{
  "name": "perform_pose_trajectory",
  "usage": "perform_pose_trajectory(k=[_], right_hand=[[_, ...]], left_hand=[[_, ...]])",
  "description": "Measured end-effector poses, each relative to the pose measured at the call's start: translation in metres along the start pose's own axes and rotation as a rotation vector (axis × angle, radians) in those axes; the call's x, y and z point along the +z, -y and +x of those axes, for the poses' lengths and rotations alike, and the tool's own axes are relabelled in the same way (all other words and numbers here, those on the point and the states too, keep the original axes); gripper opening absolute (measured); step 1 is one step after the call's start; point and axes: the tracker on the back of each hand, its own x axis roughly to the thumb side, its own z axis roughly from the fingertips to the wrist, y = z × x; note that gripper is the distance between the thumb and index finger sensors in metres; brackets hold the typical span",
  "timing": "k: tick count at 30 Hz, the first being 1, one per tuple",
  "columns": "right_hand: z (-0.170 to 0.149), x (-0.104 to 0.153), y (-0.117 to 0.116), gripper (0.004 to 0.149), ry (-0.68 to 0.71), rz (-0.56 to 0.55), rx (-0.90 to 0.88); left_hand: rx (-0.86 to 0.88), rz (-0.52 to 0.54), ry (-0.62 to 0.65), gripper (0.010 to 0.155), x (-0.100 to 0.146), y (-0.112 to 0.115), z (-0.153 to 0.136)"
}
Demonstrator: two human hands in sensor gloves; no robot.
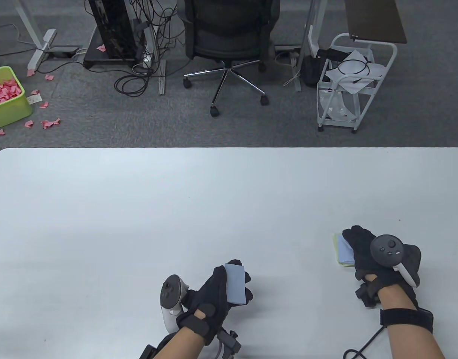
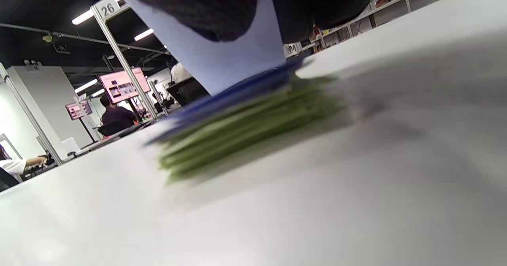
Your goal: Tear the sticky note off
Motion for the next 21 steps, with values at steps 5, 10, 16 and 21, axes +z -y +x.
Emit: perform_pose_trajectory(k=[5,10,16,21], right_hand=[[-0.002,-0.004,-0.003,0.043,-0.024,0.049,-0.002],[-0.003,-0.005,-0.007,0.043,-0.031,0.127,0.013],[0.002,-0.002,-0.011,0.045,-0.011,0.191,0.092],[0.001,0.001,-0.013,0.064,-0.003,0.248,0.108]], left_hand=[[-0.008,0.01,-0.008,0.075,-0.002,-0.001,-0.002],[-0.033,0.008,-0.002,0.075,-0.002,0.0,-0.001],[-0.054,0.005,0.007,0.075,-0.002,0.001,0.0],[-0.064,0.0,0.013,0.075,-0.002,0.001,0.0]])
